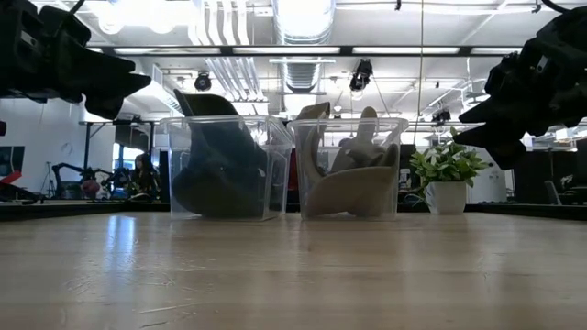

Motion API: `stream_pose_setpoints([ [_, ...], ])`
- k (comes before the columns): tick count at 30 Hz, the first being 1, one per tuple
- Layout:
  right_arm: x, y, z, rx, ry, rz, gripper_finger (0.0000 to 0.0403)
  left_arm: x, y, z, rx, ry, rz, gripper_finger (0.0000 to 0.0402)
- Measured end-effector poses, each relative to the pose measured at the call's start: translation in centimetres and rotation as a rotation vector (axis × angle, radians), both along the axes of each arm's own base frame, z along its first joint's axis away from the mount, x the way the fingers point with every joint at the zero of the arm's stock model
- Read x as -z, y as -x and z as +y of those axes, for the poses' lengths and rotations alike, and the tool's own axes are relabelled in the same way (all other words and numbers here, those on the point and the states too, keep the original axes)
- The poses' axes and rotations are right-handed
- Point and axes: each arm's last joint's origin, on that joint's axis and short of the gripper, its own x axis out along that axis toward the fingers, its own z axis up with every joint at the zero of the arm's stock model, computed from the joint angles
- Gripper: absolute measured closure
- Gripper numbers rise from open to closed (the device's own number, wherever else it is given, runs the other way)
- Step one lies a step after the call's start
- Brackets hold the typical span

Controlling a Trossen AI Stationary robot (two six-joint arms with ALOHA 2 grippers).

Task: Pick & Place hat
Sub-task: Return To Home Position

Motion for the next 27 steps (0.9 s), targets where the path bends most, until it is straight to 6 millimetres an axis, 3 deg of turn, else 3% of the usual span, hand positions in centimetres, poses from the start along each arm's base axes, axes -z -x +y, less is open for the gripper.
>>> stream_pose_setpoints([
  [10, -0.1, 0.0, 0.0, -0.008, 0.027, -0.007, 0.0223, 0.0, 0.0, 0.0, 0.000, 0.000, 0.000, 0.0220],
  [13, -0.7, 0.1, 0.2, -0.029, 0.041, -0.077, 0.0223, 0.0, 0.0, 0.0, 0.000, 0.000, 0.000, 0.0220],
  [20, -3.0, 1.5, 1.0, -0.185, 0.313, -0.346, 0.0223, 0.0, 0.0, 0.0, 0.000, 0.000, 0.000, 0.0220],
  [27, -3.0, 1.5, 1.8, -0.320, 0.444, -0.374, 0.0223, 0.1, -0.1, 0.0, -0.001, -0.001, 0.007, 0.0220],
])
